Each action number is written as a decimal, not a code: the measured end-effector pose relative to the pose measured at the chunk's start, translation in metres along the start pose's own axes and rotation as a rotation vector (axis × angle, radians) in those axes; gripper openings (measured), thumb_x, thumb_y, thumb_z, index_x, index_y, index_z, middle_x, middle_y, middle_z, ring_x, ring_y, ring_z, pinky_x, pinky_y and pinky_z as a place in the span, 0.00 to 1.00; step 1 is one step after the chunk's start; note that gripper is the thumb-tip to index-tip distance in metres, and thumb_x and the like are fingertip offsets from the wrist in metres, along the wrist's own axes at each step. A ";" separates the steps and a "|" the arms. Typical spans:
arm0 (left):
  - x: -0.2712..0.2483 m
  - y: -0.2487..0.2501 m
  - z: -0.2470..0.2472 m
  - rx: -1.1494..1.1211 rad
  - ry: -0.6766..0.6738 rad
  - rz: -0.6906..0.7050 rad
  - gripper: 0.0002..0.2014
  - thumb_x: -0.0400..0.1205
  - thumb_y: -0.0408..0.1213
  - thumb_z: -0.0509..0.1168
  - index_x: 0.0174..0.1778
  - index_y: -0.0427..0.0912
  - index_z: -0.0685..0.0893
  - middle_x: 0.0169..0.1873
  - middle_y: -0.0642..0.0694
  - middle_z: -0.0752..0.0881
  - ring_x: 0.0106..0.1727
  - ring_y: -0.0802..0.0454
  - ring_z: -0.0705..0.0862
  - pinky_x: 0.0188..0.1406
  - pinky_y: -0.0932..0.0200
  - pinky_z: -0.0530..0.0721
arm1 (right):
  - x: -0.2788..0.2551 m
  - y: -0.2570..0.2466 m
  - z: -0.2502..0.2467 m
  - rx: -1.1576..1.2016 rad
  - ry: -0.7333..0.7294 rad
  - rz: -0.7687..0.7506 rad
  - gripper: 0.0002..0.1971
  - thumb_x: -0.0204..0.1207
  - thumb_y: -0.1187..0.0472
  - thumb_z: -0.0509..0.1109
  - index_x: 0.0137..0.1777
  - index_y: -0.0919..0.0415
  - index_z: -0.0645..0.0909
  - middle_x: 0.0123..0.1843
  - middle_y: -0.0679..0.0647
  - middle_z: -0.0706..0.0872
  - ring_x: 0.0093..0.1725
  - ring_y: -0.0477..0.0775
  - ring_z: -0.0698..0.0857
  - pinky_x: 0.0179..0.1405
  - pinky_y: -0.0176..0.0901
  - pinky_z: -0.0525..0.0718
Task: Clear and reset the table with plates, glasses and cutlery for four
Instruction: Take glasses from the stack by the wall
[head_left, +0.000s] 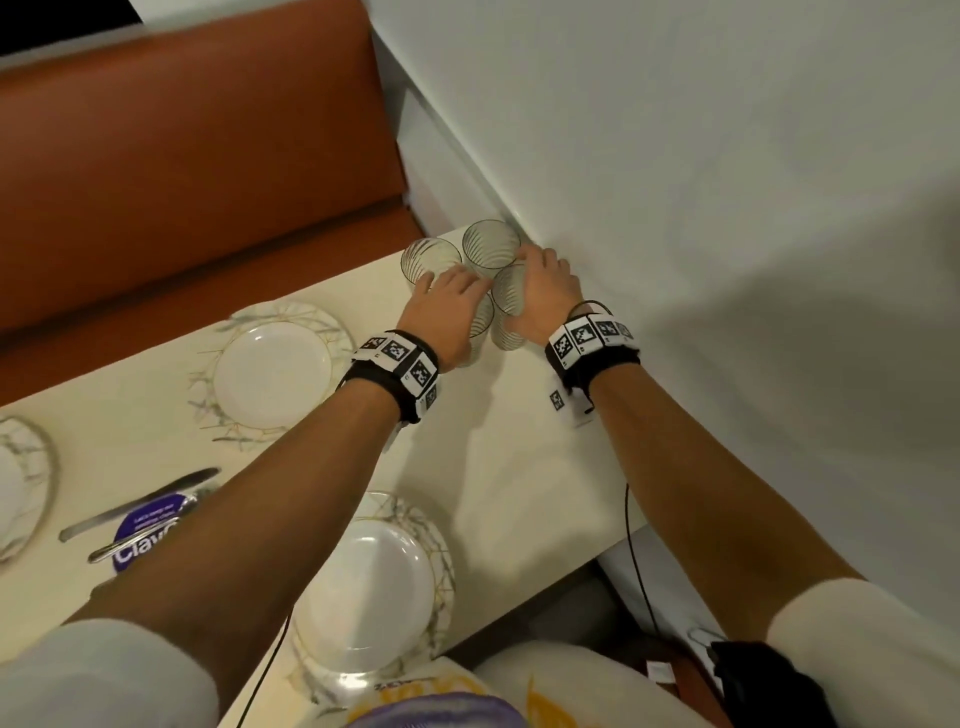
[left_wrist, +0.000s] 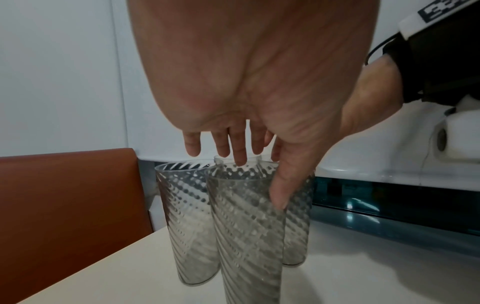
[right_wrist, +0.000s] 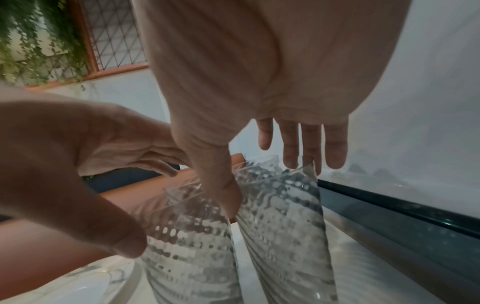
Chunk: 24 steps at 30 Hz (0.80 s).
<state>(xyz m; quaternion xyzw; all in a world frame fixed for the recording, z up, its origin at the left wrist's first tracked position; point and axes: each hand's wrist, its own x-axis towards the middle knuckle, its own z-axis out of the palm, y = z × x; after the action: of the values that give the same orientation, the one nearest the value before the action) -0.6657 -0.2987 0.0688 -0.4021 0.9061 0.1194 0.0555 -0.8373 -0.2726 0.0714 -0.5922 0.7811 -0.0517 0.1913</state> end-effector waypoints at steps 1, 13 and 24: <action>0.000 0.000 -0.001 -0.003 0.007 0.006 0.49 0.72 0.36 0.80 0.89 0.45 0.64 0.86 0.41 0.69 0.89 0.41 0.62 0.89 0.35 0.54 | 0.000 0.001 -0.001 0.012 -0.003 0.005 0.48 0.62 0.50 0.84 0.79 0.56 0.63 0.74 0.60 0.72 0.72 0.66 0.74 0.69 0.61 0.77; -0.089 -0.021 -0.017 -0.359 0.210 -0.126 0.47 0.67 0.50 0.83 0.82 0.42 0.73 0.73 0.42 0.75 0.72 0.41 0.76 0.71 0.43 0.81 | -0.048 -0.030 -0.011 -0.096 -0.021 0.016 0.51 0.59 0.45 0.85 0.78 0.60 0.63 0.74 0.66 0.68 0.72 0.71 0.70 0.68 0.64 0.78; -0.271 -0.122 -0.013 -0.626 0.361 -0.491 0.41 0.72 0.49 0.83 0.79 0.46 0.73 0.74 0.46 0.65 0.67 0.43 0.82 0.67 0.45 0.86 | -0.138 -0.202 0.014 -0.078 -0.098 -0.215 0.47 0.63 0.44 0.84 0.79 0.57 0.66 0.74 0.65 0.65 0.74 0.70 0.66 0.72 0.60 0.71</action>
<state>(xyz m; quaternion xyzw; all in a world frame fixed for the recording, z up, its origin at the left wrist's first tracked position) -0.3938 -0.1874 0.1135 -0.6174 0.6989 0.2996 -0.2014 -0.6180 -0.1994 0.1531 -0.6812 0.7044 -0.0126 0.1994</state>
